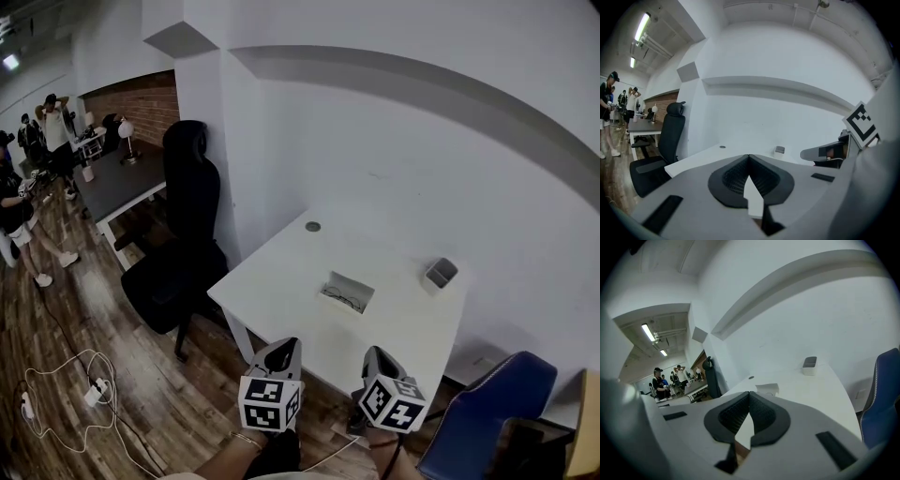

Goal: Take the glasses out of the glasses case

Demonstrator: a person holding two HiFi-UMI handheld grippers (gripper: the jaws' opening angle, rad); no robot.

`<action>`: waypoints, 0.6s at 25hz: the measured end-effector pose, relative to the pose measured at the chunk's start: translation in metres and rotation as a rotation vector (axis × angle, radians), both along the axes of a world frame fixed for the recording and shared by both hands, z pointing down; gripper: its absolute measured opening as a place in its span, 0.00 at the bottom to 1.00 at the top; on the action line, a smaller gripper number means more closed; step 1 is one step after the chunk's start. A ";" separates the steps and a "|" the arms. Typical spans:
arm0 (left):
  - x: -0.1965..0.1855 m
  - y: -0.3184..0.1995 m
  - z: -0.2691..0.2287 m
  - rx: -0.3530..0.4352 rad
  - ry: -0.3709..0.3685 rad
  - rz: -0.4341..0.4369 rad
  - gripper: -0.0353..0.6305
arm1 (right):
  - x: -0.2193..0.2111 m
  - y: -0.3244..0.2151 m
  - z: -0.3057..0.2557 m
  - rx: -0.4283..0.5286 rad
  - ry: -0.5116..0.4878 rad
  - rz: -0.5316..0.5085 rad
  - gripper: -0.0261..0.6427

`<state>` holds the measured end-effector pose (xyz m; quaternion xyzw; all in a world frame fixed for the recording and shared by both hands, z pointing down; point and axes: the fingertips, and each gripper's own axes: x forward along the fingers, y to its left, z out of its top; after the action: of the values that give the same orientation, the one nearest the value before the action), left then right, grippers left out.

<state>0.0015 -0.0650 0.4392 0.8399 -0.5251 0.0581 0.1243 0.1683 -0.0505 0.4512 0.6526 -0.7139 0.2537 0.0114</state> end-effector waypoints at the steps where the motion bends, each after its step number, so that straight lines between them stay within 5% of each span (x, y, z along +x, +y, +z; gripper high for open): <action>1: 0.003 -0.011 0.000 0.000 0.009 0.007 0.06 | 0.002 -0.008 0.000 -0.003 0.011 0.004 0.09; 15: 0.015 -0.163 -0.008 -0.009 0.090 0.060 0.06 | 0.014 -0.142 -0.011 -0.043 0.102 0.054 0.09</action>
<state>0.0167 -0.2282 0.4308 0.8566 -0.4931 0.0264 0.1497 0.1818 -0.1922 0.4405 0.6834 -0.6889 0.2355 0.0549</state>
